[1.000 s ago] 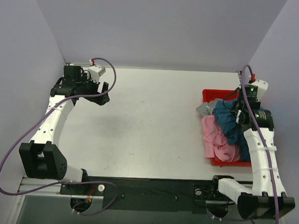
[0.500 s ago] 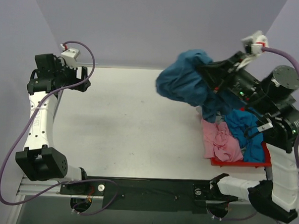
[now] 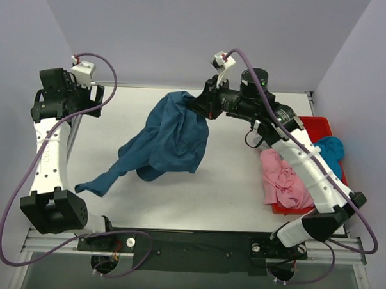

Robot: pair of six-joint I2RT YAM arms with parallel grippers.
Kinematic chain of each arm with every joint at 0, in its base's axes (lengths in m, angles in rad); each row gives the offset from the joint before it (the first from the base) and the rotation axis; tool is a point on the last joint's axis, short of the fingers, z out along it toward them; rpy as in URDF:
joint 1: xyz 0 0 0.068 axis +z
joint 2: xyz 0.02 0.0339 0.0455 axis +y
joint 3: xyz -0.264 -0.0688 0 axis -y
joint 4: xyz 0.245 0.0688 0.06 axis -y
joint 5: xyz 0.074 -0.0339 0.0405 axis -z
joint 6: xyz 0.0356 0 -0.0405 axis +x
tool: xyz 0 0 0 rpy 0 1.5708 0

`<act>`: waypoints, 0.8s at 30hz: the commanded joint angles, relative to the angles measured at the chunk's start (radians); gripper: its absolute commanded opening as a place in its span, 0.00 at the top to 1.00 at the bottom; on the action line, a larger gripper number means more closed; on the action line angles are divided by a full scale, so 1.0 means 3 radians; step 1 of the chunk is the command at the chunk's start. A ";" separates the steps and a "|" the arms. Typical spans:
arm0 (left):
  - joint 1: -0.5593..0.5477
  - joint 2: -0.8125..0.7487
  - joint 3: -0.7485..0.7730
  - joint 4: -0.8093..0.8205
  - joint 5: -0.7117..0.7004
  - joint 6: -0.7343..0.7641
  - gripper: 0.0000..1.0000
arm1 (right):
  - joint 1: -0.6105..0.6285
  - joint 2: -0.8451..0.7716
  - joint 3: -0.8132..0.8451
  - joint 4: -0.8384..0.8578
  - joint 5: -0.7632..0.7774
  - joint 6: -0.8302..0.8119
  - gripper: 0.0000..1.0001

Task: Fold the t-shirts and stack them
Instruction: Move the tshirt to the center of the board

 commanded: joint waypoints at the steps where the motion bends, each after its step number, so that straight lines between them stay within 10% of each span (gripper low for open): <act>1: 0.0006 0.0022 0.0024 0.0205 -0.0122 0.0208 0.03 | -0.0333 0.0412 -0.0394 0.0464 0.0166 0.0309 1.00; 2: -0.0004 0.0037 -0.0012 0.0205 -0.0102 0.0229 0.04 | -0.0415 0.0515 -0.0394 0.0428 0.0207 0.0319 0.99; 4: -0.0025 0.0047 -0.0109 0.0180 0.0021 0.0316 0.07 | -0.0527 0.0908 -0.0293 0.0174 0.0628 0.0360 0.48; 6: -0.0071 0.0053 -0.0186 0.0057 0.0123 0.0423 0.12 | -0.0685 0.1338 0.0110 -0.0424 0.1287 0.0478 0.28; 10: -0.0347 0.0007 -0.0447 -0.0499 0.0216 0.0776 0.19 | -0.0769 0.1590 0.0266 -0.1213 0.2306 0.0433 0.24; 16: -0.0966 -0.0183 -0.1463 -0.0767 0.0032 0.1216 0.18 | -0.0263 0.0717 -0.1143 -0.0714 0.2227 0.0182 0.23; 21: -0.0793 -0.0085 -0.1700 -0.0598 -0.0178 0.0910 0.16 | 0.0640 0.0312 -0.2034 -0.0023 0.1534 -0.0160 0.24; 24: 0.0043 -0.0065 -0.1461 -0.0378 0.0285 0.0558 0.13 | 0.1397 0.0280 -0.2408 0.0462 0.1394 -0.1054 0.24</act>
